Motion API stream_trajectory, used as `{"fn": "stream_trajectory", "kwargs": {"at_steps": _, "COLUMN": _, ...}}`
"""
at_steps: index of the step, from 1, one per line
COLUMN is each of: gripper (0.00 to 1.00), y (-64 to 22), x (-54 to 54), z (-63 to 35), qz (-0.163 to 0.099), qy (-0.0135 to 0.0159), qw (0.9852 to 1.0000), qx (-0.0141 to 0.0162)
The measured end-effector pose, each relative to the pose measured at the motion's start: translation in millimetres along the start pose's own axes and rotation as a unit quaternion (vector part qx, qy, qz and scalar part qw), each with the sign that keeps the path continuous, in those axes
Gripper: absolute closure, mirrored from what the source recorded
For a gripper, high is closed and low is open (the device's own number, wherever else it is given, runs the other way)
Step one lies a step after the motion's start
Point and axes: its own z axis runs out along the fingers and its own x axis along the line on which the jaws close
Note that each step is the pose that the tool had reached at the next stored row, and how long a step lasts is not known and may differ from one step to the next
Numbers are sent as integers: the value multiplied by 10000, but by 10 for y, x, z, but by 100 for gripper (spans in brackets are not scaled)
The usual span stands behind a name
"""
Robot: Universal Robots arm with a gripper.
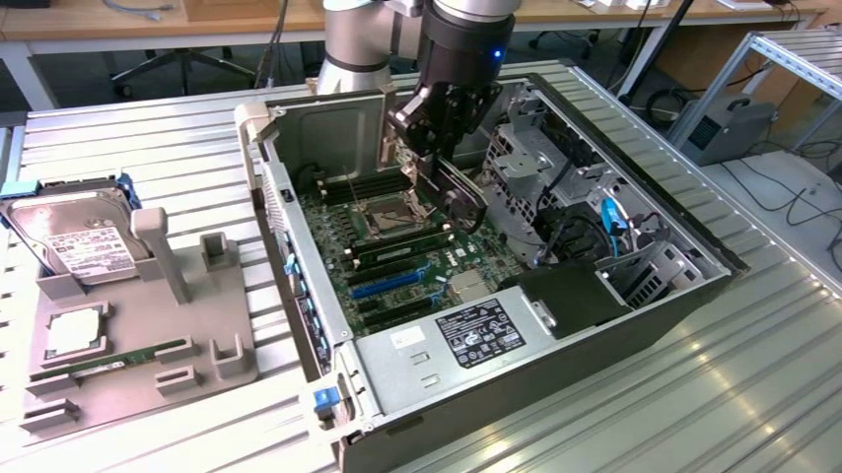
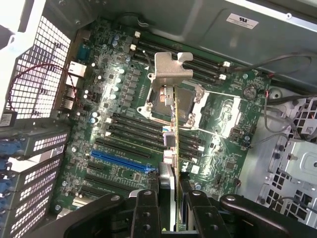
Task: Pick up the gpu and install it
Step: 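Insert the gpu into the slot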
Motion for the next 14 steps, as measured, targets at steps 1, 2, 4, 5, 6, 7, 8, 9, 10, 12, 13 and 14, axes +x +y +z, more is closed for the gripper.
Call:
{"fn": "stream_trajectory", "kwargs": {"at_steps": 1, "gripper": 73, "y": 0, "x": 0, "z": 0, "qz": -11, "qy": 0, "qw": 10000, "qx": 0}}
{"fn": "stream_trajectory", "kwargs": {"at_steps": 2, "gripper": 73, "y": 0, "x": 0, "z": 0, "qz": -22, "qy": 0, "qw": 10000, "qx": -1}}
{"fn": "stream_trajectory", "kwargs": {"at_steps": 4, "gripper": 73, "y": 0, "x": 0, "z": 0, "qz": -48, "qy": 1, "qw": 10000, "qx": -1}}
{"fn": "stream_trajectory", "kwargs": {"at_steps": 5, "gripper": 73, "y": 0, "x": 0, "z": 0, "qz": -61, "qy": 1, "qw": 10000, "qx": -2}}
{"fn": "stream_trajectory", "kwargs": {"at_steps": 6, "gripper": 73, "y": 0, "x": 0, "z": 0, "qz": -74, "qy": 1, "qw": 10000, "qx": -2}}
{"fn": "stream_trajectory", "kwargs": {"at_steps": 7, "gripper": 73, "y": 0, "x": 0, "z": 0, "qz": -95, "qy": 2, "qw": 10000, "qx": -2}}
{"fn": "stream_trajectory", "kwargs": {"at_steps": 8, "gripper": 73, "y": 0, "x": 0, "z": 0, "qz": -108, "qy": 1, "qw": 9999, "qx": -3}}
{"fn": "stream_trajectory", "kwargs": {"at_steps": 9, "gripper": 73, "y": 0, "x": 0, "z": 0, "qz": -120, "qy": 2, "qw": 9999, "qx": -3}}
{"fn": "stream_trajectory", "kwargs": {"at_steps": 10, "gripper": 73, "y": 0, "x": 0, "z": 0, "qz": -131, "qy": 2, "qw": 9999, "qx": -3}}
{"fn": "stream_trajectory", "kwargs": {"at_steps": 12, "gripper": 73, "y": 0, "x": 0, "z": 0, "qz": -156, "qy": 3, "qw": 9999, "qx": -4}}
{"fn": "stream_trajectory", "kwargs": {"at_steps": 13, "gripper": 73, "y": 0, "x": 0, "z": 0, "qz": -169, "qy": 3, "qw": 9999, "qx": -5}}
{"fn": "stream_trajectory", "kwargs": {"at_steps": 14, "gripper": 73, "y": 0, "x": 0, "z": 0, "qz": -181, "qy": 3, "qw": 9998, "qx": -5}}
